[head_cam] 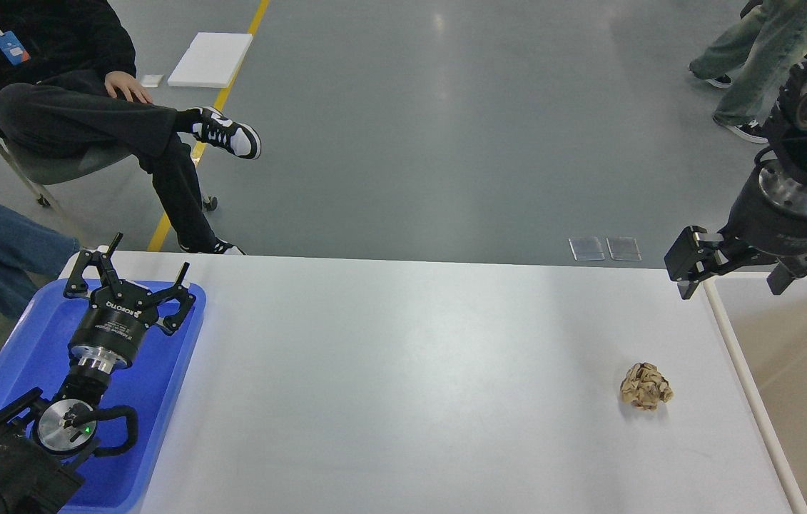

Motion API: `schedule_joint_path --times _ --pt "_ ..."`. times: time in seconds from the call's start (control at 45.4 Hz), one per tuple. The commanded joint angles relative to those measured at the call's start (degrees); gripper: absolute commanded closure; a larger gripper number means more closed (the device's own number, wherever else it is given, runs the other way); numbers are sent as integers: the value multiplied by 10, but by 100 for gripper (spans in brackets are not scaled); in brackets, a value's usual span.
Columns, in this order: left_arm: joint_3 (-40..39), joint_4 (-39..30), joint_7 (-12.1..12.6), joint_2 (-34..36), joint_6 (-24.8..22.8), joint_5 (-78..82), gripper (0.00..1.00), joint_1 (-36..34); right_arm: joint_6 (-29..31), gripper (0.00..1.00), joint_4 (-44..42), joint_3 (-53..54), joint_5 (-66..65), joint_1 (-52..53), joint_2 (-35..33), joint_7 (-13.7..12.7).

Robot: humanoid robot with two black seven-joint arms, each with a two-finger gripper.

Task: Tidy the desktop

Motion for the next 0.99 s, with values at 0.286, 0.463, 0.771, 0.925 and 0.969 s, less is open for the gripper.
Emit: schedule_joint_path --times 0.286,0.463,0.771,0.925,0.969 --pt "0 0 1 0 0 -1 1 1 0 0 0 0 0 -4 0 0" --pt "0 0 1 0 0 -1 1 0 0 0 0 0 0 6 -2 0" --pt "0 0 1 0 0 -1 1 0 0 0 0 5 0 8 -2 0" --pt "0 0 1 0 0 -1 1 0 0 0 0 5 0 9 -1 0" --pt "0 0 1 0 0 -1 1 1 0 0 0 5 0 6 -1 0"
